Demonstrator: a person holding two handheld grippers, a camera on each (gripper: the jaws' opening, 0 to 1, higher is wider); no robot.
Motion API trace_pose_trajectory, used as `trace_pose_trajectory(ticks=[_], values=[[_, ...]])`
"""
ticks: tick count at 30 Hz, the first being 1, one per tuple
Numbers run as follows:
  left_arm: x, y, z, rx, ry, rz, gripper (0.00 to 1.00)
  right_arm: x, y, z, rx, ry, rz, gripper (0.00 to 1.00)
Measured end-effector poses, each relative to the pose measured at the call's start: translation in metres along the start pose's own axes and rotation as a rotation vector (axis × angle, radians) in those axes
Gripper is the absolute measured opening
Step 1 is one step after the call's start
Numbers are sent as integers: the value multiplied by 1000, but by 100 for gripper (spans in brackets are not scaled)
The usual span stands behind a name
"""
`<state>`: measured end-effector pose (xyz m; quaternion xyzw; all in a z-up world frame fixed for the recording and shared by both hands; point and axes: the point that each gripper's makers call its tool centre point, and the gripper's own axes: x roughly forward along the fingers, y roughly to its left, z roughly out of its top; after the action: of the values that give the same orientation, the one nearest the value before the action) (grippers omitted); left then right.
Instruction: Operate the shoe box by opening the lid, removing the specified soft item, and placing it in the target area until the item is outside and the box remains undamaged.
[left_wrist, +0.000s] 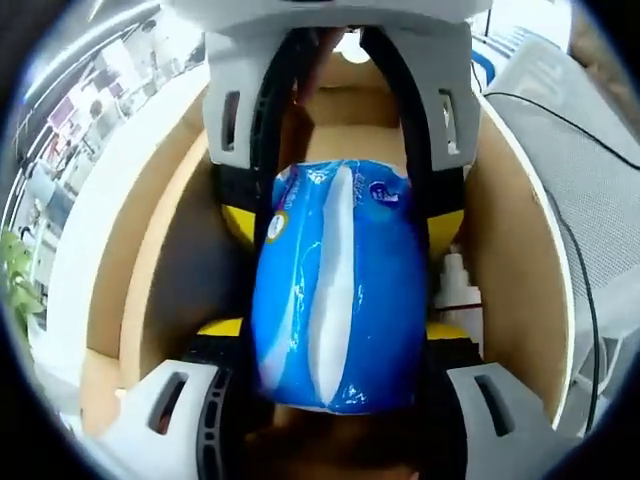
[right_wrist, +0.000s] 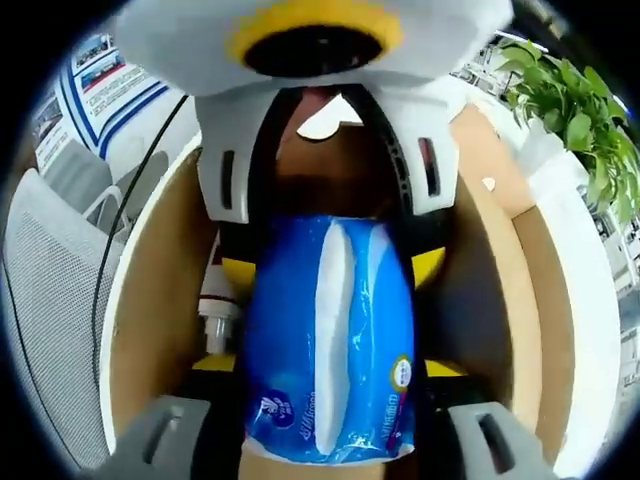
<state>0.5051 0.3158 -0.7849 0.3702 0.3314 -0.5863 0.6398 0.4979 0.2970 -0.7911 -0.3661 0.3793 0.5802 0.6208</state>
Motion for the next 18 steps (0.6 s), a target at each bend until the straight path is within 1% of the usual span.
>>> trace_pose_trajectory(ticks=[2,6,11,12,14,16,18], values=[[1,-1,1,1,5,-5,65,4,-1,-2,28,-22,2,66],[2,-3,2,-12,8,-25,66,6,1,-1,25,-26,-9,67],[1,-5,3,-23,-13,-36,65,6,-1,0,57,-50,-4,65],[2,-5,3,-27,-12,-40,64,6,0,0,68,-55,-4,64],[3,-6,3,-66,16,-49,62,7,0,0,68,-56,2,61],[4,-6,6,-60,38,-44,60,7,1,-1,57,-39,-9,57],[1,-7,7,-52,34,-36,56,5,2,-1,74,-30,-6,52]])
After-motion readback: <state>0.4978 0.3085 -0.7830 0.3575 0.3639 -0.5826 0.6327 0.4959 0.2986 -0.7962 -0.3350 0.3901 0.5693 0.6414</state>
